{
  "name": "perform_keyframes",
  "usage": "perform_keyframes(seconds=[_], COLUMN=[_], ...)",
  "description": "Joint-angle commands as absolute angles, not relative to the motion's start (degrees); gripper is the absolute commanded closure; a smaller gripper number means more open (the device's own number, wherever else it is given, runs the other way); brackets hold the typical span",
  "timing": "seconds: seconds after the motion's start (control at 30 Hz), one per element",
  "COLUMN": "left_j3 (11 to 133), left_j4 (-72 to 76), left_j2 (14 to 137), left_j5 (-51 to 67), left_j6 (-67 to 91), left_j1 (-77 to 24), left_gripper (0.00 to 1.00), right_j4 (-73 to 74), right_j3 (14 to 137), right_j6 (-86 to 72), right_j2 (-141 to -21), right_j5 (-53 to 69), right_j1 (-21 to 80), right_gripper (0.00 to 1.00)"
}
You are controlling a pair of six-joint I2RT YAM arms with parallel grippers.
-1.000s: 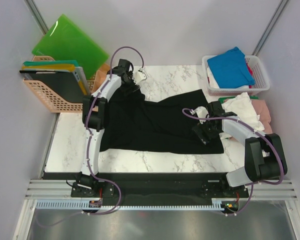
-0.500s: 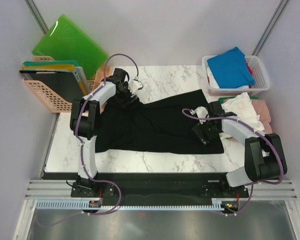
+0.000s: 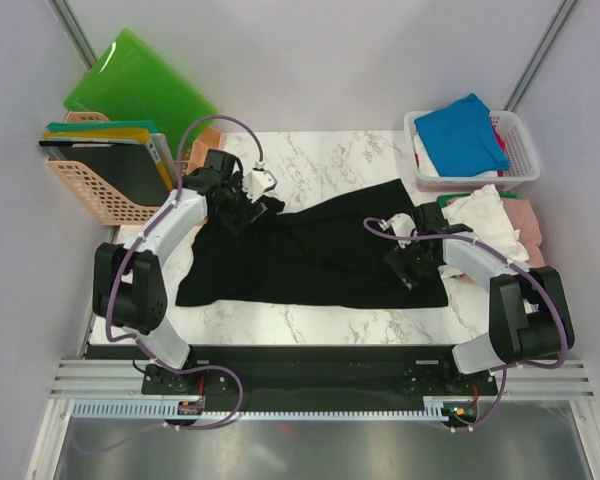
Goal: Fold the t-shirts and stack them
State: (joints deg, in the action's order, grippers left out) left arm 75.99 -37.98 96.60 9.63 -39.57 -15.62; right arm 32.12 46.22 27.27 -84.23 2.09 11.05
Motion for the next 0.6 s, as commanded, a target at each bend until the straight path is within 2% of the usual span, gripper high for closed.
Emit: perform_keyframes(seconds=[0.0,0.13,0.33,0.57], left_j3=[73.3,74.1,82.0,88.9], left_j4=[-35.5,-31.8,-28.8,-27.3], left_j2=[92.1,96.1,107.2,110.7], left_j5=[9.8,5.0,3.7,3.0], left_j6=[-37.1,-37.8,-36.4,-33.1], left_j1=[-15.6,-15.6,-15.6,-15.6], left_gripper=[0.2,0.2,0.2,0.2], right_j4=[31.8,31.7,30.8,22.6], right_j3=[47.4,47.2,47.4,48.9], right_j6=[27.8,27.7,26.3,20.9], right_j2=[-83.7,-83.7,-81.3,-67.5], right_j5=[1.5,1.2,2.5,4.2], right_j1=[11.8,12.2,12.4,12.3], right_gripper=[0.02,0.02,0.02,0.02])
